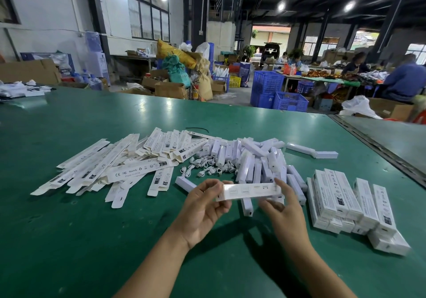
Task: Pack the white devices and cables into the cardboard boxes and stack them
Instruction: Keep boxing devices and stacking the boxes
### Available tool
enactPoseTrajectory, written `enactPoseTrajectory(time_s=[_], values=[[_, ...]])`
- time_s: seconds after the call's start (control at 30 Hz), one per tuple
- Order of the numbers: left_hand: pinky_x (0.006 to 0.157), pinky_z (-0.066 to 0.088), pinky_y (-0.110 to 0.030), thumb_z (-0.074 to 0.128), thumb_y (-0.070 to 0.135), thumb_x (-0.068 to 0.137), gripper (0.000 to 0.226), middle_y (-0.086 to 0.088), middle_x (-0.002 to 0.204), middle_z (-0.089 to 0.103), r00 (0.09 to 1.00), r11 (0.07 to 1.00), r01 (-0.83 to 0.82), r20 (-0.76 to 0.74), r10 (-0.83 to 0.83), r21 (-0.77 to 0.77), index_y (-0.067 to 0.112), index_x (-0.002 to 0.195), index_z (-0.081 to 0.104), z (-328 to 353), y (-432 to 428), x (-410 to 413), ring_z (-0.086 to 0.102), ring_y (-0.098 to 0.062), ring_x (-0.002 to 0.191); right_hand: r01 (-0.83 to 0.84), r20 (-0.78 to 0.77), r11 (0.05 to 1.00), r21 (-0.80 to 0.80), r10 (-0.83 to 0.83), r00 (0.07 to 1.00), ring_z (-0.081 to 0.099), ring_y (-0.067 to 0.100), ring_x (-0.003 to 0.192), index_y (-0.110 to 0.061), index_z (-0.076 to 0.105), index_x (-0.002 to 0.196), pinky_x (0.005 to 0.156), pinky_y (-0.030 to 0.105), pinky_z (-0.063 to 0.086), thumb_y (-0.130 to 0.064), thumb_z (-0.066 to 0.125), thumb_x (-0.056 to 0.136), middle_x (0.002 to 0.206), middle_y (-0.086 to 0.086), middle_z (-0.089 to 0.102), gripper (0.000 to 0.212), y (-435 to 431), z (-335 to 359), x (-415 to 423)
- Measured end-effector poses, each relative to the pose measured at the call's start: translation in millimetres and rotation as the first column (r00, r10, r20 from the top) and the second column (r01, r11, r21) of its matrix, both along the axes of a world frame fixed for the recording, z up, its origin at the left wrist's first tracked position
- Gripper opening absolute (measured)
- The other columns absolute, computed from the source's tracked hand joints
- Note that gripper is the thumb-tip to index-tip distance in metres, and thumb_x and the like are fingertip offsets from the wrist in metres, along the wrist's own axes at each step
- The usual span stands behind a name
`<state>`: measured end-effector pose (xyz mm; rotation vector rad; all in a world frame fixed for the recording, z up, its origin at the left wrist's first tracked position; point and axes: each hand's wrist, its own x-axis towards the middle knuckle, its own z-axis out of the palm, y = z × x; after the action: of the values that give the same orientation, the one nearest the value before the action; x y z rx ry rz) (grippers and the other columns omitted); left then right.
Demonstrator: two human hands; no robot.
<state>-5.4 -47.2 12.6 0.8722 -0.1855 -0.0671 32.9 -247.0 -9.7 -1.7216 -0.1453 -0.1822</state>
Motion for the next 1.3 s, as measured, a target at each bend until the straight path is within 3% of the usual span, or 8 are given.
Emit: enactPoseTrajectory(time_s=[0.23,0.43,0.57,0.63,0.8,0.93,1.1,1.3], values=[[0.074,0.058,-0.025,0.098,0.039,0.051,0.085,-0.011,0.105,0.07,0.997,0.998,-0.028,0.068,0.025,0.052,0.009,0.122,0.062,-7,4,1,0.066,-0.017,0.084,0.029,0.003,0.998,-0.048,-0.028,1.0,0.073,0.017,0.084,-0.038,0.062,0.122,0.067,0.036,0.061,-0.027,0.08,0.079,0.112,0.001,0.07,0.048,-1,1,1],[0.063,0.054,-0.021,0.077,0.027,0.077,0.01,0.003,0.08,0.074,0.95,0.862,-0.311,0.089,0.301,0.4,0.025,0.087,0.077,-21,-18,7,0.066,-0.012,0.072,-0.08,0.148,0.958,-0.275,0.124,0.981,0.063,0.012,0.073,-0.042,0.056,0.118,0.066,0.018,0.05,-0.011,0.071,0.086,0.098,0.002,0.069,0.047,12,-11,-3],[0.052,0.049,-0.022,0.075,0.029,0.078,0.019,0.0,0.064,0.063,0.831,0.814,-0.532,-0.039,0.554,0.233,0.014,0.076,0.065,-18,-4,16,0.057,-0.01,0.057,0.05,0.193,0.641,-0.766,0.155,0.969,0.041,0.014,0.126,-0.031,0.044,0.143,0.105,0.026,0.034,-0.034,0.057,0.095,0.14,-0.002,0.042,0.049,18,-17,7],[0.051,0.048,-0.022,0.073,0.024,0.086,0.019,0.002,0.058,0.059,0.774,0.767,-0.598,-0.08,0.628,0.233,0.013,0.077,0.061,-19,0,19,0.055,-0.011,0.054,0.022,0.14,0.502,-0.865,0.199,0.97,0.04,0.022,0.125,-0.034,0.046,0.142,0.104,0.029,0.033,-0.041,0.052,0.098,0.138,-0.003,0.048,0.045,21,-20,9],[0.048,0.048,-0.02,0.068,0.023,0.092,0.021,0.002,0.052,0.055,0.764,0.784,-0.607,-0.176,0.62,0.127,0.012,0.078,0.057,-19,5,21,0.054,-0.009,0.049,-0.043,0.155,0.75,-0.66,0.193,0.969,0.062,0.011,0.085,-0.029,0.068,0.117,0.076,0.017,0.047,-0.026,0.062,0.095,0.102,-0.003,0.067,0.023,13,-13,5],[0.048,0.052,-0.018,0.07,0.031,0.085,0.022,0.001,0.058,0.063,0.764,0.79,-0.613,-0.251,0.594,0.006,0.012,0.087,0.06,-17,8,21,0.059,-0.007,0.049,-0.079,0.138,0.972,-0.221,0.111,0.984,0.07,0.017,0.068,-0.038,0.063,0.114,0.068,0.026,0.057,-0.017,0.066,0.092,0.078,0.003,0.072,0.03,6,-7,-2],[0.049,0.054,-0.019,0.073,0.038,0.071,0.033,0.0,0.056,0.065,0.753,0.772,-0.635,-0.247,0.609,-0.033,0.01,0.082,0.06,-14,9,21,0.062,-0.008,0.05,-0.21,0.102,0.954,0.213,0.192,0.976,0.058,0.019,0.06,-0.019,0.076,0.098,0.061,0.026,0.049,-0.009,0.066,0.09,0.062,0.01,0.063,0.017,6,-1,-4],[0.051,0.054,-0.02,0.075,0.038,0.07,0.035,-0.001,0.056,0.065,0.731,0.745,-0.666,-0.236,0.641,-0.037,0.009,0.081,0.059,-17,11,24,0.063,-0.009,0.05,-0.229,0.104,0.947,0.224,0.21,0.972,0.046,0.011,0.05,-0.021,0.077,0.093,0.052,0.015,0.037,-0.019,0.071,0.083,0.053,0.006,0.054,0.012,5,-1,-2]])
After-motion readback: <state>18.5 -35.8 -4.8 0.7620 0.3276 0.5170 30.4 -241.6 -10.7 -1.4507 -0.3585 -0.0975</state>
